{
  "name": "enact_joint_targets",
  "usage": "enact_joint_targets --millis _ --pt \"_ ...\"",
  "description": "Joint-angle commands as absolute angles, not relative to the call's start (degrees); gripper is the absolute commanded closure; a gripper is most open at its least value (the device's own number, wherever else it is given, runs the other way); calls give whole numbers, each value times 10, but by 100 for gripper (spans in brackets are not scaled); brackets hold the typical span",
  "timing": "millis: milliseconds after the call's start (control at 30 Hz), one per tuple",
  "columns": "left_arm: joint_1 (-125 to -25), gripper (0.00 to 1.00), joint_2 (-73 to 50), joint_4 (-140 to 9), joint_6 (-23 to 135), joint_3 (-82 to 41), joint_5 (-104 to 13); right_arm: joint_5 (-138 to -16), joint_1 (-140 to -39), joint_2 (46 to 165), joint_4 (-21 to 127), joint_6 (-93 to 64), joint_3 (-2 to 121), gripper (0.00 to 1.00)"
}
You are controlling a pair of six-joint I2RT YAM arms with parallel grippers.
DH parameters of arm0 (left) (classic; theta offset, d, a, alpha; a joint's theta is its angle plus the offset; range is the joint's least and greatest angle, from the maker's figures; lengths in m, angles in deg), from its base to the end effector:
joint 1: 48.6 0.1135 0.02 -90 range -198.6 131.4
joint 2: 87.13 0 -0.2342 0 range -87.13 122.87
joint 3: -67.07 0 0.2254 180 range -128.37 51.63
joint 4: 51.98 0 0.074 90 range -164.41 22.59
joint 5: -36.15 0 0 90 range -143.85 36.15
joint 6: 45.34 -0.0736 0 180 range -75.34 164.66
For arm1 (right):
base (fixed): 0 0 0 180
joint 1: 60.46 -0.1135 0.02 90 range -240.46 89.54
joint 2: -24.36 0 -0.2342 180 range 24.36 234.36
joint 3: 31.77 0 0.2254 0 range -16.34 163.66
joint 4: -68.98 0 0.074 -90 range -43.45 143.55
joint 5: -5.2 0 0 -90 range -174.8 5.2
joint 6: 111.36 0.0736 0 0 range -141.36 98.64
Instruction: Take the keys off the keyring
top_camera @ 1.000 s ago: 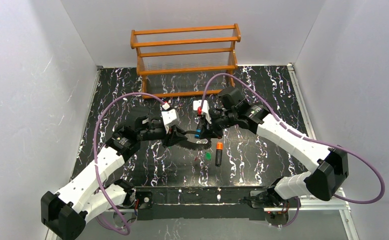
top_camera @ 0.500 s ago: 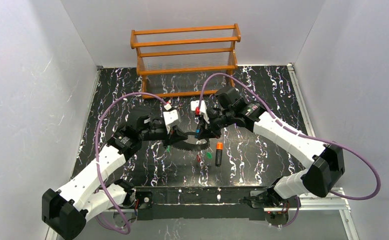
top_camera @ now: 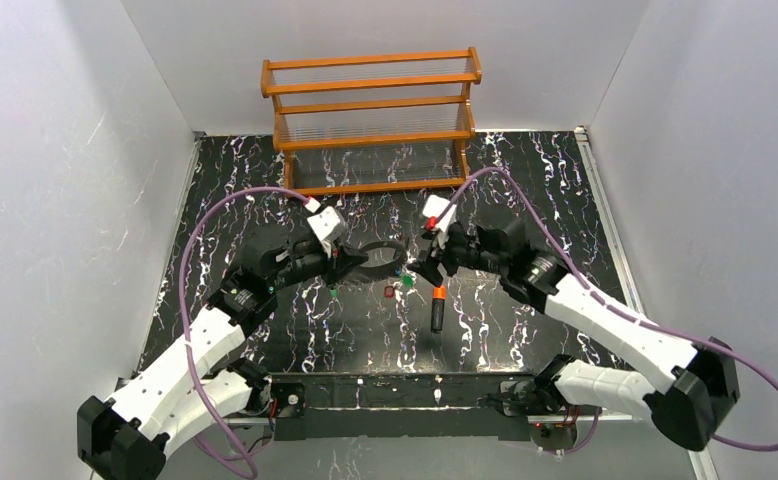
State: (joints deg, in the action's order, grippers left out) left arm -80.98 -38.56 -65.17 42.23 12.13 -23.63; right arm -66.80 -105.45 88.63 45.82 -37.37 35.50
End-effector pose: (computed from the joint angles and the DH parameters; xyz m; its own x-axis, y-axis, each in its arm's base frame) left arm 0.1707 -0.1521 0.2978 -0.0627 0.0831 -0.9946 0.8883 0.4590 -0.0176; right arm 0.1810 0.2130 0.2866 0.0077 -0.3632 -0.9317 -0.9107 0.3822 -0.1565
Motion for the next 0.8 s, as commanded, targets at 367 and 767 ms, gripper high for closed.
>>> enact_joint_targets --millis 367,767 --pt "-812 100 -395 -431 673 161 -320 -890 -1053 766 739 -210 142 1" --pt "-812 100 -364 -398 731 146 -258 -857 -1053 789 916 -286 57 13"
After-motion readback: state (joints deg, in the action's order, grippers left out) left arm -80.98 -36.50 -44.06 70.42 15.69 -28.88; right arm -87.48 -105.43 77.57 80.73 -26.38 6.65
